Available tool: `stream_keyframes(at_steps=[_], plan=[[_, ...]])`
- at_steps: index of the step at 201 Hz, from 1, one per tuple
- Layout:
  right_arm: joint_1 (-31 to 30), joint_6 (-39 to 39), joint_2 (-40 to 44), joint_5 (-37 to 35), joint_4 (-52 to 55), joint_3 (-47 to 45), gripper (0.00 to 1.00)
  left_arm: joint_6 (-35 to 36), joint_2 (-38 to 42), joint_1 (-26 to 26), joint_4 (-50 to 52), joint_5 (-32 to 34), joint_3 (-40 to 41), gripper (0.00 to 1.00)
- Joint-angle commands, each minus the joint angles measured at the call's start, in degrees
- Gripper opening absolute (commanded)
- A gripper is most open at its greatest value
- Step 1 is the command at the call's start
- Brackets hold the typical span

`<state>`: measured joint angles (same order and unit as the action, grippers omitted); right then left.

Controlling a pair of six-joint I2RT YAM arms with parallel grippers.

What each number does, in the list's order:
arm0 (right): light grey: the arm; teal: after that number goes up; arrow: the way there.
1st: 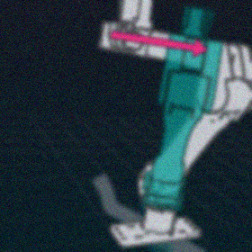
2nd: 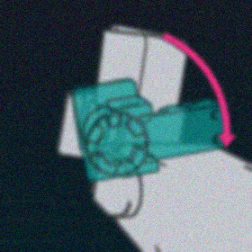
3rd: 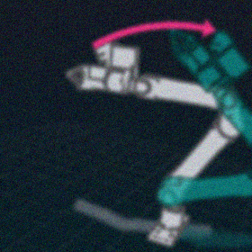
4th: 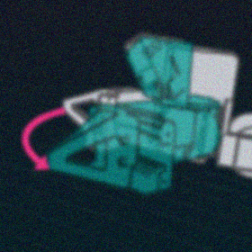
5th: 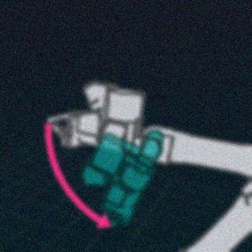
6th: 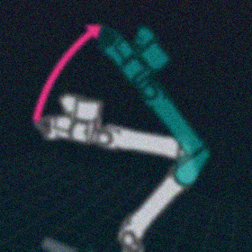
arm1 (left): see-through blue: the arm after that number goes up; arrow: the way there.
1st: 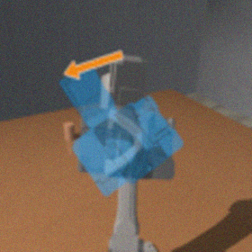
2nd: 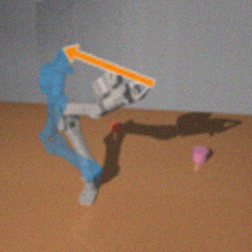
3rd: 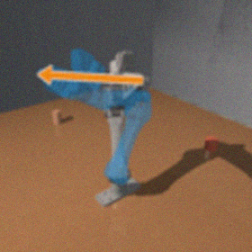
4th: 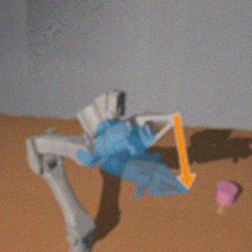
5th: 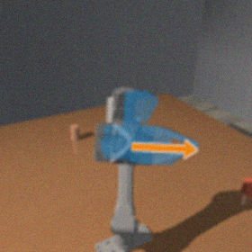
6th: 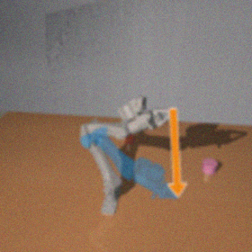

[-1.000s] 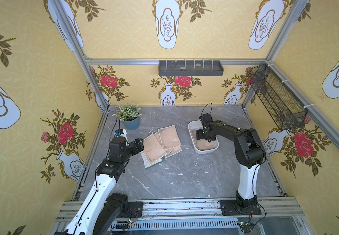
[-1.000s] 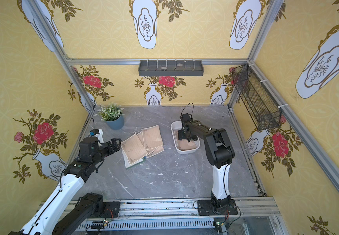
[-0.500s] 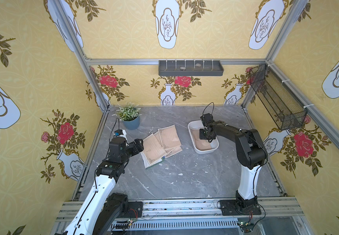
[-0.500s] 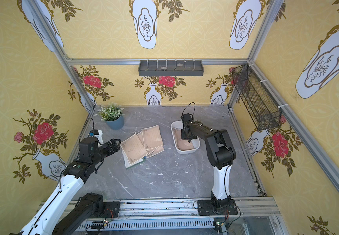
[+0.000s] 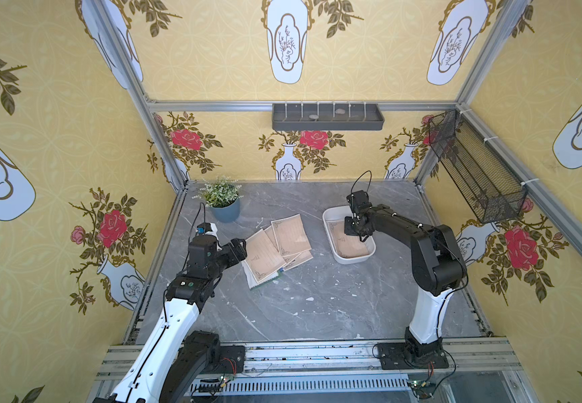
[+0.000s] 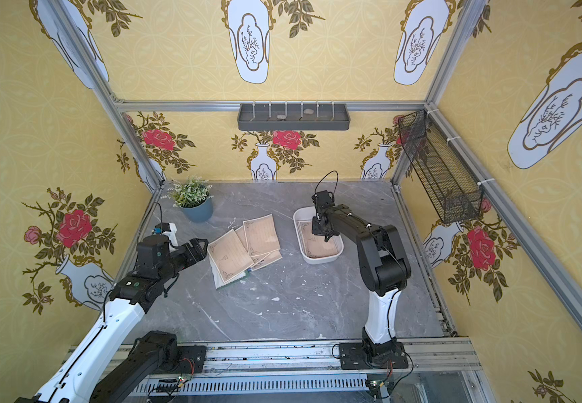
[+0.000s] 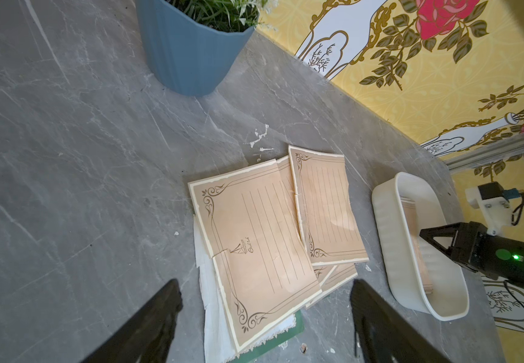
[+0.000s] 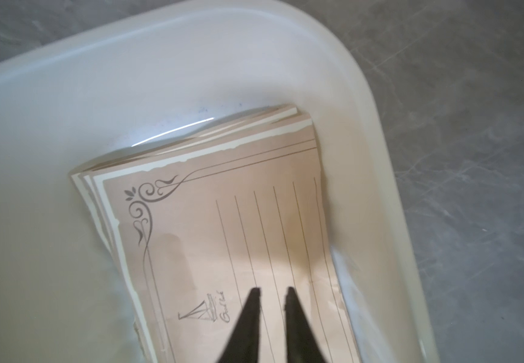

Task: Take out the stationery paper from the storage box
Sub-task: Pick up the stationery paper from the storage box.

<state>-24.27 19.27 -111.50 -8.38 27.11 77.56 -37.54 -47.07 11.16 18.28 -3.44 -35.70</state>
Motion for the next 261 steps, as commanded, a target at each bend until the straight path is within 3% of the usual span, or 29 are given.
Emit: stream_keyframes(at_steps=[1, 37, 69, 98, 212, 261], plan=[[0.10, 0.37, -2.57, -3.21, 2.49, 0.89, 0.53, -0.49, -0.22, -0.03, -1.30, -0.60, 0.63, 0.86], [0.78, 2.89, -4.70, -3.10, 0.93, -0.49, 0.51, -0.37, -0.21, -0.06, -1.32, -0.60, 0.63, 0.86], [1.03, 5.13, -4.82, -0.75, -0.52, -2.52, 0.21, -0.34, -0.15, -0.03, -0.97, -0.86, 0.55, 0.86], [0.98, 5.85, -2.54, -1.13, -0.93, -3.98, 0.00, -0.20, 0.17, -0.04, -0.62, -0.96, 0.46, 0.86], [1.16, 6.30, 16.62, -1.49, 0.33, -4.17, 0.00, -1.20, -3.76, -0.08, -4.13, -5.48, 0.03, 0.84], [0.83, 6.08, 18.33, 1.76, 1.23, -2.15, 0.00, -6.36, -13.52, 0.84, -17.32, -18.86, -1.76, 0.83]])
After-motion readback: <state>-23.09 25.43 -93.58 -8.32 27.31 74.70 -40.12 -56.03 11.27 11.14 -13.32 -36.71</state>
